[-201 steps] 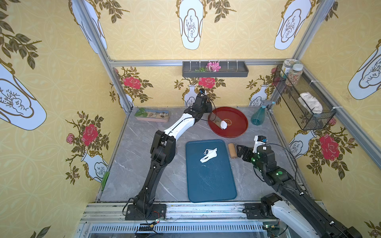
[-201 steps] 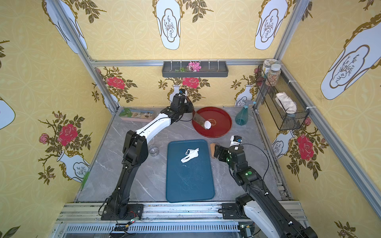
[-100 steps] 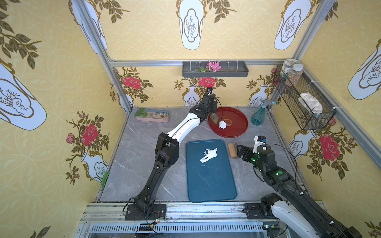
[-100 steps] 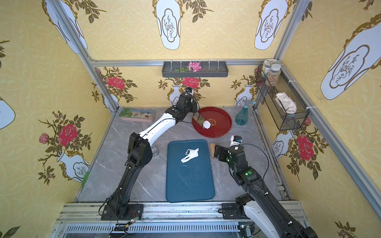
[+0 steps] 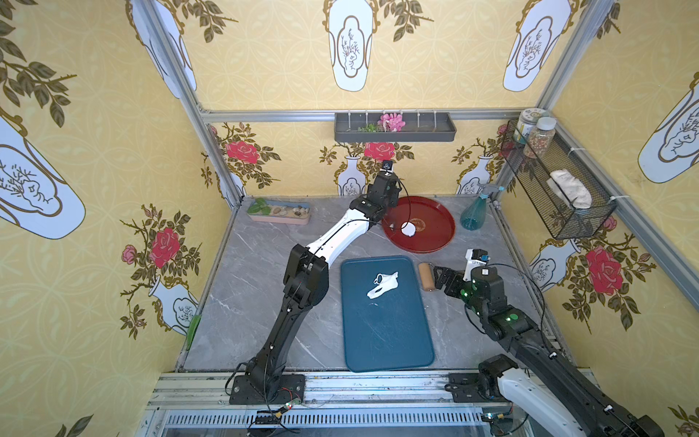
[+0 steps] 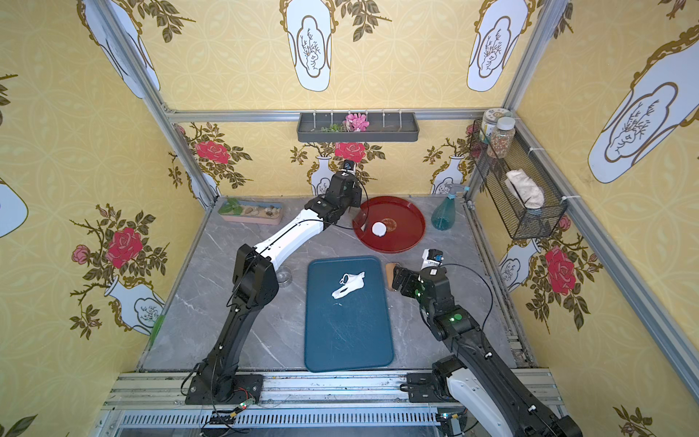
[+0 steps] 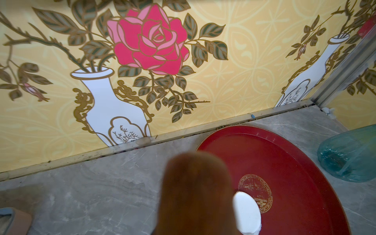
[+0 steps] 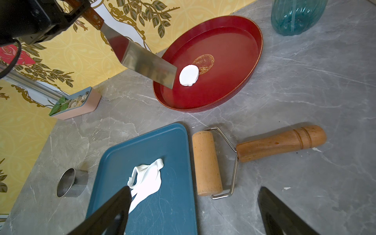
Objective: Roll out the dumpling wrappers from the dough
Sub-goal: Place the dumpling wrapper on the plate, then place the spatula at the center of the board.
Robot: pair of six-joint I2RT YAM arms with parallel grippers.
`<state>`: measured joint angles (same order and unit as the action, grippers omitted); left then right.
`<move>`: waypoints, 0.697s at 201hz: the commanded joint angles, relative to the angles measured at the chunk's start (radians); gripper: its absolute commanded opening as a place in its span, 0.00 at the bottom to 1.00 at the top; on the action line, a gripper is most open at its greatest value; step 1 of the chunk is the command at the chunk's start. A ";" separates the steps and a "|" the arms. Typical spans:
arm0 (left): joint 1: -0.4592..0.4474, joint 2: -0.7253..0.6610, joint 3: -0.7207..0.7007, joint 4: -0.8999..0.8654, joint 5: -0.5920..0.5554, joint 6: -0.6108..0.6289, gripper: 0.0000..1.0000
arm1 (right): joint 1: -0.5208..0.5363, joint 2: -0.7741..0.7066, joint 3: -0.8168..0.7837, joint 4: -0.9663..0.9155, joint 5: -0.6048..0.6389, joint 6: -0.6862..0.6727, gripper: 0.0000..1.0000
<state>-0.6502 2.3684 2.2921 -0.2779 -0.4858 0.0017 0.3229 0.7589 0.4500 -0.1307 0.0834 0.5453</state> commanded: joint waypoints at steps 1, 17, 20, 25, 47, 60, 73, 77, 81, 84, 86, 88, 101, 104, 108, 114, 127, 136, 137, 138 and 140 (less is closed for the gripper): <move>0.001 -0.053 -0.030 0.080 -0.032 0.018 0.00 | 0.000 0.002 0.001 0.028 0.004 -0.008 0.97; 0.001 -0.099 -0.049 0.101 -0.014 0.009 0.00 | 0.000 0.003 0.000 0.029 0.003 -0.007 0.97; 0.001 -0.106 -0.051 0.104 -0.011 0.006 0.00 | 0.000 0.003 0.000 0.029 0.004 -0.008 0.97; 0.001 -0.120 -0.059 0.107 -0.007 0.002 0.00 | -0.001 0.003 0.000 0.029 0.003 -0.008 0.97; 0.002 -0.190 -0.123 0.123 0.008 -0.016 0.00 | -0.001 0.005 0.000 0.029 0.002 -0.008 0.97; 0.003 -0.247 -0.200 0.147 0.013 -0.035 0.00 | 0.000 0.005 0.000 0.031 0.000 -0.008 0.97; 0.003 -0.319 -0.305 0.185 0.022 -0.060 0.00 | 0.000 0.005 0.001 0.031 -0.001 -0.007 0.97; 0.004 -0.343 -0.344 0.201 0.025 -0.067 0.00 | 0.000 0.005 0.000 0.031 -0.001 -0.008 0.97; 0.004 -0.368 -0.379 0.216 0.029 -0.076 0.00 | -0.001 0.005 0.000 0.031 -0.002 -0.008 0.97; 0.006 -0.386 -0.410 0.227 0.032 -0.083 0.00 | -0.001 0.005 0.000 0.031 -0.002 -0.008 0.97; 0.006 -0.400 -0.426 0.234 0.032 -0.087 0.00 | -0.001 0.005 0.000 0.031 -0.002 -0.008 0.97; 0.006 -0.411 -0.445 0.243 0.033 -0.091 0.00 | -0.001 0.004 0.000 0.031 -0.004 -0.008 0.97; 0.014 -0.493 -0.569 0.282 0.044 -0.127 0.00 | -0.001 0.003 0.000 0.031 -0.007 -0.008 0.97; 0.018 -0.511 -0.598 0.289 0.046 -0.137 0.00 | -0.002 0.002 0.000 0.031 -0.007 -0.007 0.97; 0.022 -0.535 -0.636 0.298 0.051 -0.153 0.00 | -0.002 0.002 0.000 0.031 -0.007 -0.007 0.97; 0.031 -0.574 -0.692 0.312 0.056 -0.172 0.00 | -0.003 0.000 0.000 0.029 -0.007 -0.008 0.97; 0.053 -0.658 -0.826 0.348 0.071 -0.223 0.00 | -0.005 0.000 0.000 0.029 -0.008 -0.007 0.97; 0.076 -0.718 -0.922 0.383 0.088 -0.258 0.00 | -0.005 -0.003 0.000 0.030 -0.010 -0.007 0.97; 0.079 -0.726 -0.933 0.387 0.091 -0.262 0.00 | -0.005 -0.003 0.001 0.030 -0.010 -0.008 0.97; 0.081 -0.732 -0.943 0.390 0.093 -0.265 0.00 | -0.005 -0.003 0.000 0.030 -0.010 -0.008 0.97; 0.088 -0.744 -0.965 0.398 0.097 -0.276 0.00 | -0.005 -0.003 0.000 0.031 -0.011 -0.008 0.97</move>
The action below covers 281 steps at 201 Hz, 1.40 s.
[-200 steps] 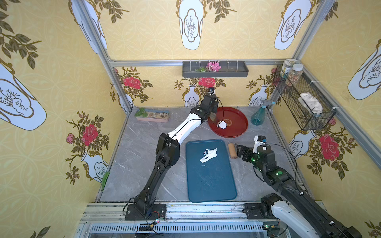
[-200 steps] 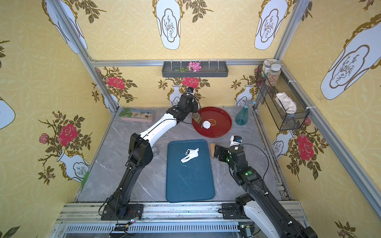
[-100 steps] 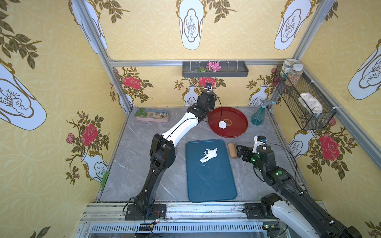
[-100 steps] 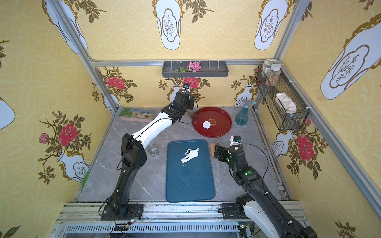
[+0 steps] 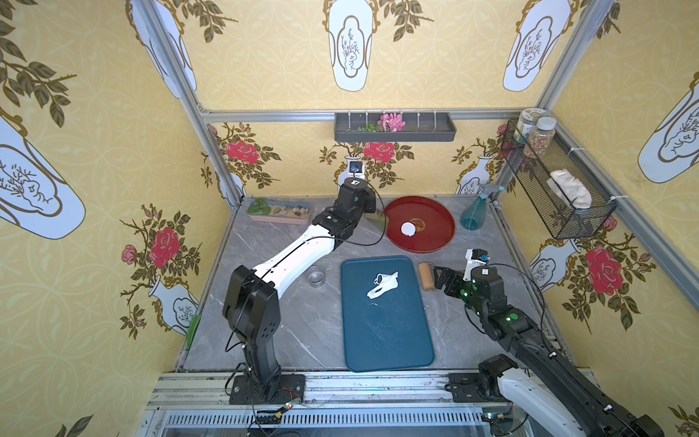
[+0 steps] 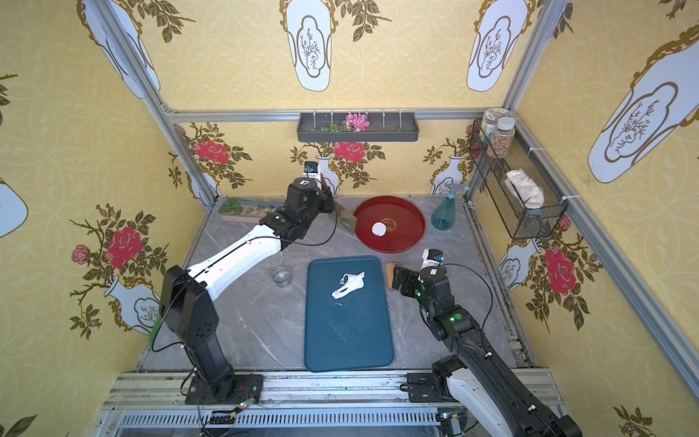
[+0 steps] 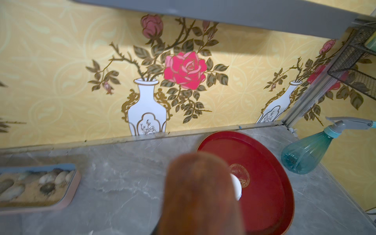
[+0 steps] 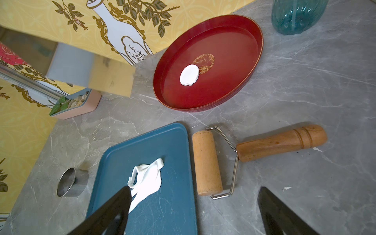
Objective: Roll out the dumpling wrappers from the dough
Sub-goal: Place the spatula at the center of the board.
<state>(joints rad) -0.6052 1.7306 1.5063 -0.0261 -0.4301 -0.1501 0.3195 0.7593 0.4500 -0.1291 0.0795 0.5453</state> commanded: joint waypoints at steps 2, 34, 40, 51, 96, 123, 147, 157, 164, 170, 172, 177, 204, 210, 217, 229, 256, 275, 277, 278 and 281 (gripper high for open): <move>0.050 -0.121 -0.199 0.153 0.047 -0.132 0.00 | -0.002 -0.003 0.000 0.029 -0.009 -0.008 0.97; 0.218 -0.303 -0.490 0.274 0.162 -0.286 0.00 | -0.001 0.000 -0.001 0.034 -0.016 -0.008 0.97; 0.253 -0.329 -0.542 0.306 0.192 -0.313 0.00 | -0.002 0.001 -0.001 0.035 -0.016 -0.008 0.97; 0.318 -0.366 -0.630 0.368 0.245 -0.363 0.00 | -0.003 0.004 -0.002 0.039 -0.019 -0.009 0.97; 0.507 -0.425 -0.876 0.552 0.340 -0.475 0.00 | -0.003 0.029 -0.005 0.053 -0.022 -0.016 0.97; 0.627 -0.425 -0.966 0.639 0.388 -0.519 0.00 | -0.002 0.051 -0.007 0.063 -0.023 -0.016 0.97; 0.722 -0.394 -1.028 0.756 0.450 -0.561 0.00 | -0.003 0.070 -0.007 0.075 -0.026 -0.014 0.97; 0.747 -0.363 -1.032 0.795 0.484 -0.569 0.00 | -0.003 0.077 -0.008 0.080 -0.026 -0.014 0.97; 0.757 -0.338 -1.031 0.820 0.499 -0.569 0.00 | -0.003 0.083 -0.008 0.083 -0.028 -0.013 0.97; 0.762 -0.315 -1.025 0.837 0.511 -0.569 0.00 | -0.003 0.087 -0.008 0.084 -0.028 -0.014 0.97; 0.764 -0.306 -1.024 0.844 0.515 -0.569 0.00 | -0.003 0.088 -0.007 0.085 -0.028 -0.015 0.97; 0.766 -0.284 -1.017 0.860 0.526 -0.569 0.00 | -0.002 0.092 -0.008 0.086 -0.029 -0.015 0.97; 0.768 -0.166 -0.976 0.934 0.555 -0.609 0.00 | -0.003 0.100 -0.009 0.092 -0.027 -0.014 0.97; 0.771 -0.143 -0.966 0.946 0.559 -0.616 0.00 | -0.003 0.101 -0.011 0.093 -0.027 -0.013 0.97; 0.772 -0.115 -0.950 0.954 0.566 -0.624 0.00 | -0.002 0.103 -0.012 0.095 -0.025 -0.013 0.97; 0.774 -0.069 -0.924 0.955 0.577 -0.632 0.05 | -0.003 0.107 -0.012 0.097 -0.024 -0.011 0.97; 0.777 0.019 -0.867 0.954 0.624 -0.656 0.18 | -0.002 0.113 -0.011 0.100 -0.027 -0.011 0.97; 0.776 0.047 -0.851 0.947 0.633 -0.665 0.32 | -0.003 0.113 -0.011 0.100 -0.026 -0.010 0.97; 0.776 0.048 -0.850 0.943 0.633 -0.666 0.34 | -0.002 0.113 -0.010 0.099 -0.027 -0.010 0.97; 0.777 0.049 -0.849 0.941 0.633 -0.665 0.35 | -0.003 0.114 -0.010 0.099 -0.026 -0.009 0.97; 0.776 0.052 -0.847 0.934 0.633 -0.662 0.37 | -0.003 0.114 -0.010 0.100 -0.027 -0.011 0.97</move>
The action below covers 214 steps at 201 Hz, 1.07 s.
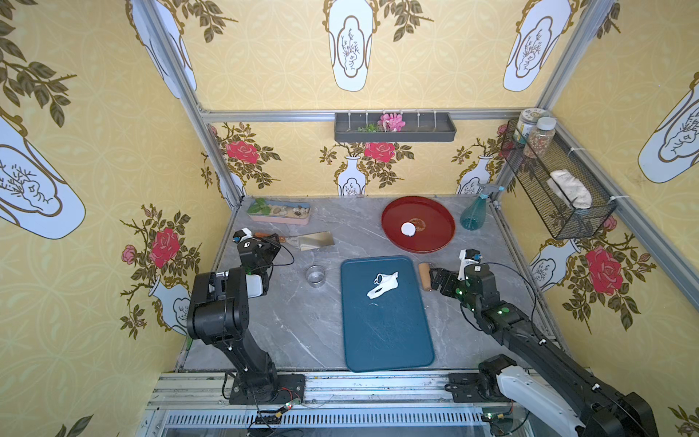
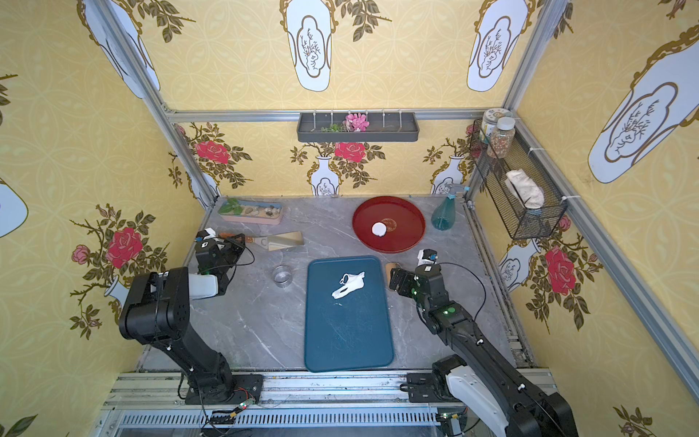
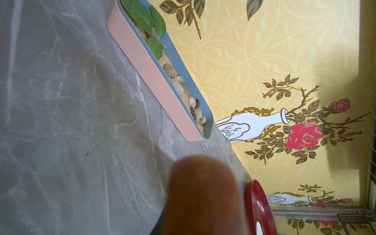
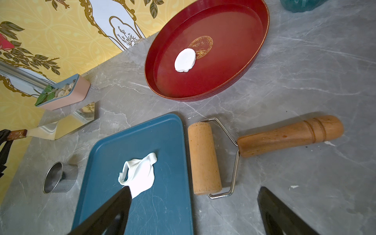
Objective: Roll out the dumpling wrappers from the dough
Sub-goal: Place the spatula at the center of the board.
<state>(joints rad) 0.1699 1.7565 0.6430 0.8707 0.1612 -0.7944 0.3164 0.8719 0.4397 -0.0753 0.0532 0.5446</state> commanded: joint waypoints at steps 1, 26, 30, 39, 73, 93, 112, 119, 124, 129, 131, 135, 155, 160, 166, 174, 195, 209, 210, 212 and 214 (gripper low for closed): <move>0.001 0.028 0.017 0.035 0.042 -0.017 0.37 | 0.000 0.001 0.000 0.045 -0.001 -0.011 0.97; 0.001 0.022 0.023 -0.009 0.035 -0.010 0.49 | 0.000 0.005 -0.001 0.050 -0.001 -0.009 0.97; 0.001 0.017 0.024 -0.022 0.030 -0.007 0.53 | 0.000 0.007 -0.001 0.050 -0.001 -0.008 0.97; 0.001 -0.002 0.023 -0.055 0.016 -0.005 0.60 | 0.000 0.009 -0.001 0.050 -0.001 -0.008 0.97; 0.002 -0.132 -0.011 -0.218 -0.103 -0.003 0.81 | 0.000 0.011 0.001 0.046 0.002 -0.006 0.97; 0.002 -0.247 -0.044 -0.339 -0.179 0.022 0.92 | 0.000 0.008 0.002 0.040 0.015 -0.012 0.97; 0.002 -0.357 -0.069 -0.437 -0.224 0.061 1.00 | 0.000 0.005 0.006 0.029 0.040 -0.011 0.97; 0.001 -0.401 -0.084 -0.457 -0.230 0.064 1.00 | 0.000 0.003 0.007 0.027 0.049 -0.011 0.97; 0.001 -0.434 -0.094 -0.471 -0.234 0.064 1.00 | 0.001 0.000 0.008 0.026 0.056 -0.013 0.97; 0.001 -0.469 -0.104 -0.486 -0.237 0.088 1.00 | 0.001 -0.002 0.008 0.026 0.066 -0.014 0.97; 0.001 -0.486 -0.110 -0.490 -0.238 0.094 1.00 | 0.001 -0.002 0.008 0.027 0.071 -0.013 0.97; 0.001 -0.514 -0.121 -0.497 -0.236 0.101 1.00 | 0.000 -0.005 0.010 0.028 0.081 -0.013 0.97; -0.001 -0.663 -0.159 -0.552 -0.212 0.134 1.00 | 0.000 -0.003 0.044 -0.021 0.139 -0.027 0.97; 0.000 -0.699 -0.166 -0.570 -0.209 0.143 1.00 | -0.001 0.001 0.061 -0.044 0.145 -0.037 0.97; 0.000 -0.732 -0.172 -0.596 -0.206 0.151 1.00 | -0.001 0.007 0.079 -0.069 0.154 -0.045 0.97; 0.000 -0.787 -0.176 -0.637 -0.201 0.161 1.00 | 0.000 0.017 0.103 -0.106 0.172 -0.051 0.97; -0.002 -0.900 -0.194 -0.707 -0.183 0.182 1.00 | -0.001 0.042 0.142 -0.145 0.184 -0.084 0.97; -0.002 -0.946 -0.198 -0.746 -0.173 0.191 1.00 | -0.002 0.056 0.158 -0.151 0.181 -0.090 0.97; -0.001 -0.948 -0.198 -0.749 -0.172 0.192 1.00 | -0.002 0.056 0.159 -0.152 0.181 -0.089 0.97; -0.001 -0.952 -0.198 -0.756 -0.172 0.194 1.00 | -0.001 0.057 0.161 -0.152 0.181 -0.090 0.97; -0.002 -0.956 -0.197 -0.762 -0.173 0.194 1.00 | -0.001 0.059 0.162 -0.152 0.183 -0.090 0.97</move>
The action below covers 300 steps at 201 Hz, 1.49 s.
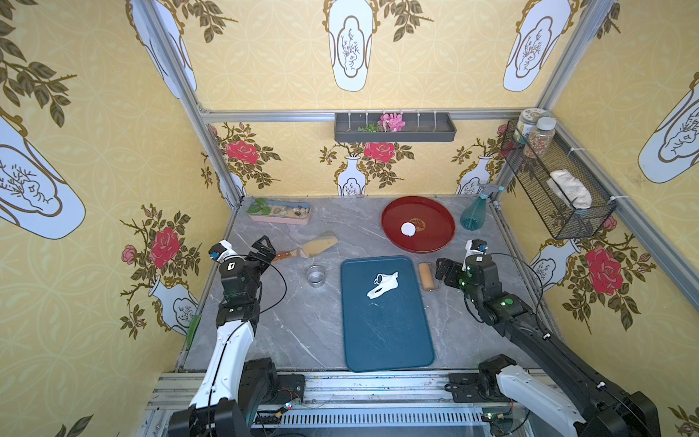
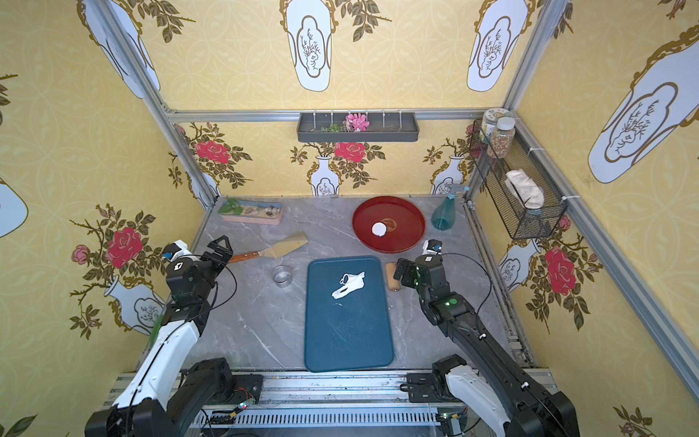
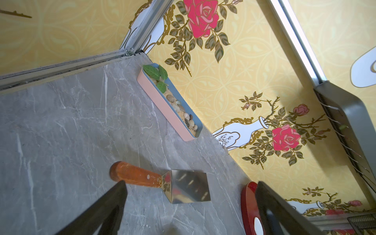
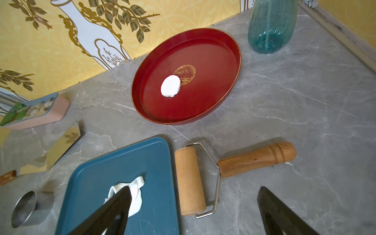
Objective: Roll out the dumpling wrappers from the dough
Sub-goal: Place the spatula at the center of the board, then reset both arms
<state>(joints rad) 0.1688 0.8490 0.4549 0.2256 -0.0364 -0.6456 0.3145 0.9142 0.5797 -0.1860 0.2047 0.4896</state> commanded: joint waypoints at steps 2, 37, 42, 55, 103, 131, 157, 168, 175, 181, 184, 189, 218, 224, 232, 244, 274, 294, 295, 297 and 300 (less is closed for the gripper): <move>0.000 -0.052 -0.008 -0.122 0.025 0.047 1.00 | 0.000 0.018 0.023 -0.040 0.032 -0.035 0.97; -0.005 -0.083 -0.016 -0.164 0.058 0.056 1.00 | 0.001 0.007 0.004 0.010 0.088 -0.045 0.97; -0.009 -0.083 -0.019 -0.163 0.057 0.060 1.00 | 0.000 0.002 -0.004 0.025 0.090 -0.054 0.97; -0.028 -0.085 -0.029 -0.159 0.030 0.081 1.00 | 0.001 -0.005 -0.024 0.066 0.097 -0.079 0.97; -0.093 -0.106 -0.167 0.091 -0.092 0.207 1.00 | -0.004 0.011 -0.059 0.151 0.135 -0.170 0.97; -0.098 -0.110 -0.272 0.305 -0.099 0.323 1.00 | -0.005 0.016 -0.094 0.230 0.152 -0.255 0.97; -0.098 -0.093 -0.337 0.416 -0.088 0.419 1.00 | -0.011 0.019 -0.132 0.313 0.180 -0.318 0.97; -0.097 -0.083 -0.356 0.451 -0.086 0.468 1.00 | -0.012 0.020 -0.148 0.350 0.193 -0.339 0.97; -0.097 -0.075 -0.368 0.472 -0.078 0.507 1.00 | -0.015 0.022 -0.160 0.378 0.199 -0.353 0.97; -0.097 -0.069 -0.381 0.488 -0.075 0.531 1.00 | -0.016 0.022 -0.171 0.401 0.204 -0.362 0.97; -0.098 -0.065 -0.385 0.498 -0.078 0.539 1.00 | -0.018 0.022 -0.176 0.414 0.207 -0.368 0.97; -0.097 -0.057 -0.397 0.520 -0.079 0.552 1.00 | -0.018 0.024 -0.186 0.433 0.213 -0.373 0.97; -0.097 0.030 -0.456 0.696 -0.047 0.600 1.00 | -0.032 0.026 -0.228 0.538 0.218 -0.391 0.97; -0.097 0.058 -0.455 0.721 -0.042 0.602 1.00 | -0.034 0.026 -0.234 0.554 0.216 -0.394 0.97; -0.098 0.099 -0.451 0.749 -0.046 0.590 1.00 | -0.038 0.025 -0.237 0.564 0.216 -0.395 0.97; -0.097 0.169 -0.445 0.808 -0.034 0.587 1.00 | -0.041 0.020 -0.242 0.569 0.216 -0.395 0.97; -0.098 0.369 -0.397 0.878 -0.003 0.595 1.00 | -0.051 -0.002 -0.255 0.574 0.217 -0.405 0.97; -0.095 0.458 -0.384 0.944 -0.012 0.596 1.00 | -0.059 -0.003 -0.266 0.593 0.215 -0.410 0.97; -0.095 0.455 -0.382 0.937 -0.014 0.596 1.00 | -0.059 -0.001 -0.266 0.593 0.215 -0.410 0.97; -0.095 0.447 -0.380 0.916 -0.018 0.594 1.00 | -0.060 -0.001 -0.267 0.595 0.214 -0.410 0.97; -0.095 0.439 -0.373 0.890 -0.019 0.594 1.00 | -0.061 0.001 -0.268 0.595 0.210 -0.410 0.97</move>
<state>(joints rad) 0.0715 1.2778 0.0673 1.0573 -0.0559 -0.0601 0.2604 0.9131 0.3218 0.3424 0.4095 0.0956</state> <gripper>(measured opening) 0.999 0.973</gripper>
